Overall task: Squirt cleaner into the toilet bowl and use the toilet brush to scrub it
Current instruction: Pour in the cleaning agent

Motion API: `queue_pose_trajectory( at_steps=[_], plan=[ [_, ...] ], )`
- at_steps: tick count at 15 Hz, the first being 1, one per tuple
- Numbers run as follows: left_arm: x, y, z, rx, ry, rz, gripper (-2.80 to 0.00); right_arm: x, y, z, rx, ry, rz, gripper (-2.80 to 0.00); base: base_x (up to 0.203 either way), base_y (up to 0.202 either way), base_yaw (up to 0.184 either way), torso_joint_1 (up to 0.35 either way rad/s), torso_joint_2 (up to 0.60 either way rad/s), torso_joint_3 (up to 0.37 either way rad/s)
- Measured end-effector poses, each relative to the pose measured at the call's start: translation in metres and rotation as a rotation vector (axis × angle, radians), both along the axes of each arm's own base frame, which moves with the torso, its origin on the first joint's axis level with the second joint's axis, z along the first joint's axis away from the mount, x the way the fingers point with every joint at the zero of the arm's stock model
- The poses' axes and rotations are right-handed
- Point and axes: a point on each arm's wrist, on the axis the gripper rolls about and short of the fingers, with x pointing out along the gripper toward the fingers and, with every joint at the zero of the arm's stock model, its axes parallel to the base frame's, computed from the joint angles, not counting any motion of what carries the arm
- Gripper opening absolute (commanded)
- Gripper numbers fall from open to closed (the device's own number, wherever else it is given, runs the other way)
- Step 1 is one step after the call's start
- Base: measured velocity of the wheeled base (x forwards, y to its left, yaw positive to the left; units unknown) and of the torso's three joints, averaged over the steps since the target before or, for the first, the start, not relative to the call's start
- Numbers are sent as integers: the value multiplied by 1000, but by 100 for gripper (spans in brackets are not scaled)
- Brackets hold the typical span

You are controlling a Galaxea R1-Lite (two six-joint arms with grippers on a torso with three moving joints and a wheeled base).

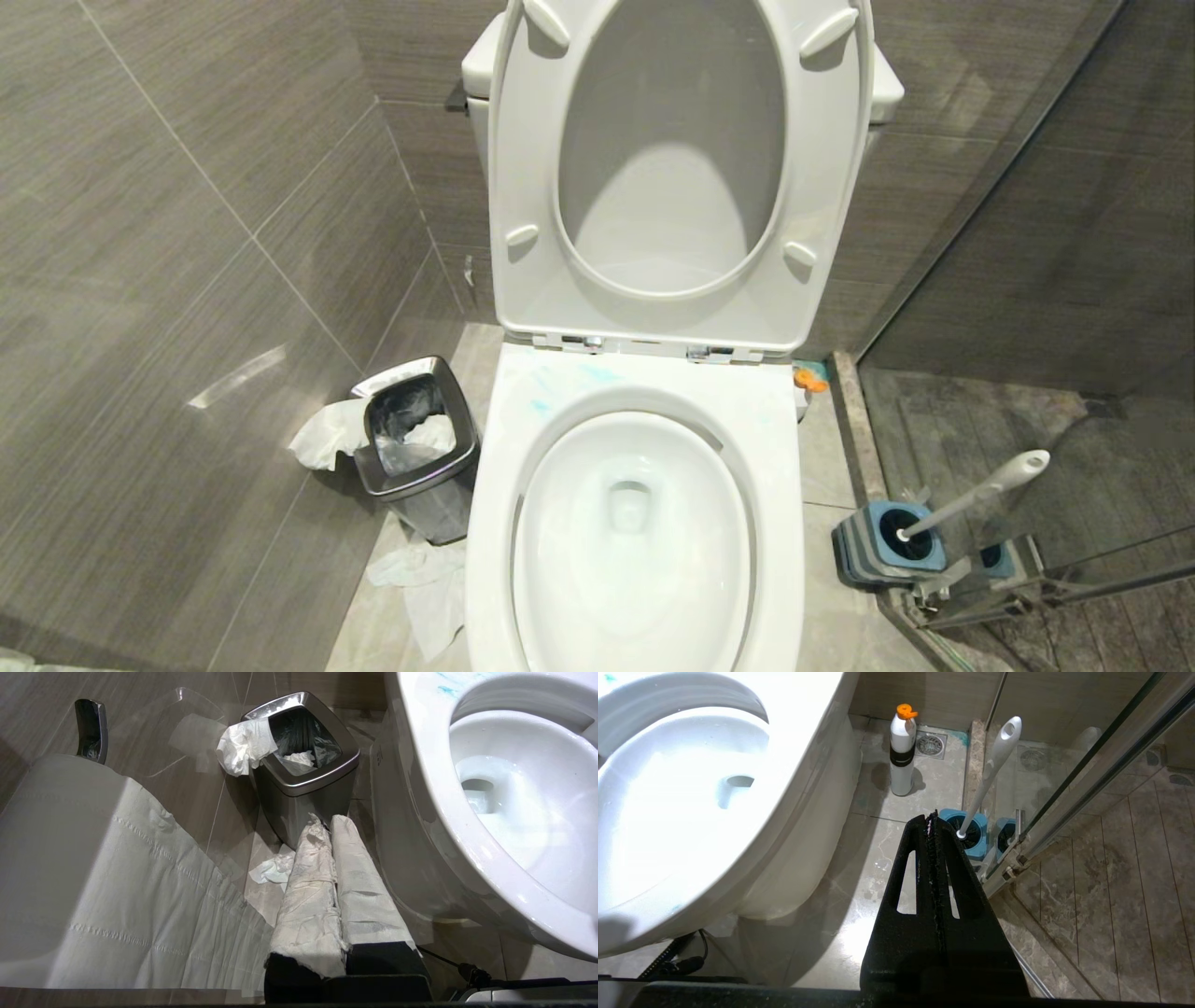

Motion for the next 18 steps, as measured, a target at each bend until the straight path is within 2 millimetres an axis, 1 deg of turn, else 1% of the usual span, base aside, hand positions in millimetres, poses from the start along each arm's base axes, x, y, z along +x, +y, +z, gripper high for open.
queue_pose_trajectory(
  at_steps=[7,18],
  plan=[
    [0,1,0,-7,-1,23,-280,0,0,0,0,-1,1,-280,0,0,0,1,0,-25],
    [0,1,0,-6,1,24,-280,0,0,0,0,-1,5,-280,0,0,0,2,2,-188]
  ],
)
